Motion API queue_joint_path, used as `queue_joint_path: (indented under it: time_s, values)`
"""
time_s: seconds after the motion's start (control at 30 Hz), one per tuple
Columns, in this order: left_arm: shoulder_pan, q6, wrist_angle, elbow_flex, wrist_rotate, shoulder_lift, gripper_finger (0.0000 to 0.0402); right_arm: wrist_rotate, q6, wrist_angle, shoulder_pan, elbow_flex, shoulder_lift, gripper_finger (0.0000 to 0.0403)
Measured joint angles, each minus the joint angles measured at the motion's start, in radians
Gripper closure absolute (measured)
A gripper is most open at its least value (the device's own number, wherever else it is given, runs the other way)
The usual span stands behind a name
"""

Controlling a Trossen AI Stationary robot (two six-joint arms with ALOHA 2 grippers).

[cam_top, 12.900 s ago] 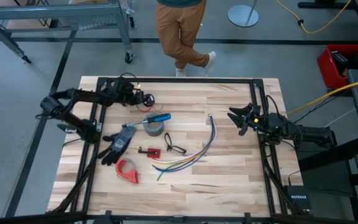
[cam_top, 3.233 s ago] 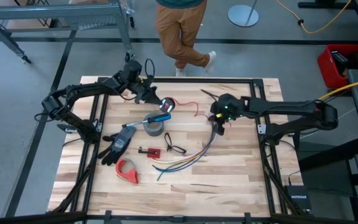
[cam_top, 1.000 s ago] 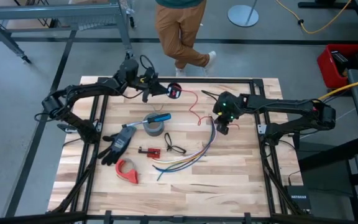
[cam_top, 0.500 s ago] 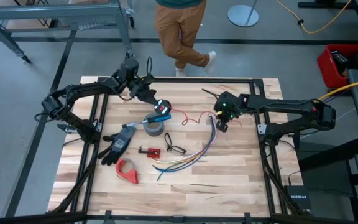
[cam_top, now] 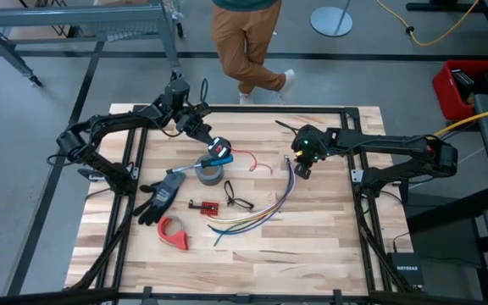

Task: Coil cords
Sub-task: Uncoil the red wire from the spool

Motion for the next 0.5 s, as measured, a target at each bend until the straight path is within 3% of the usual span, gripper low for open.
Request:
queue_joint_path:
  time_s: [0.2,0.3,0.4,0.5]
  values:
    - [0.001,0.009,0.003,0.000,-0.001,0.000,0.0401,0.140,-0.003,0.013,0.000,0.000,0.000,0.0197]
    - [-0.001,0.014,0.003,0.000,-0.015,0.000,0.0401,0.158,-0.002,0.048,0.000,0.000,0.000,0.0161]
    - [-0.013,0.021,0.003,0.000,-0.030,0.000,0.0401,0.110,-0.002,0.104,0.000,0.000,0.000,0.0147]
    - [-0.021,0.061,0.004,0.000,-0.044,0.000,0.0402,-0.006,0.000,0.180,0.000,0.000,0.000,0.0147]
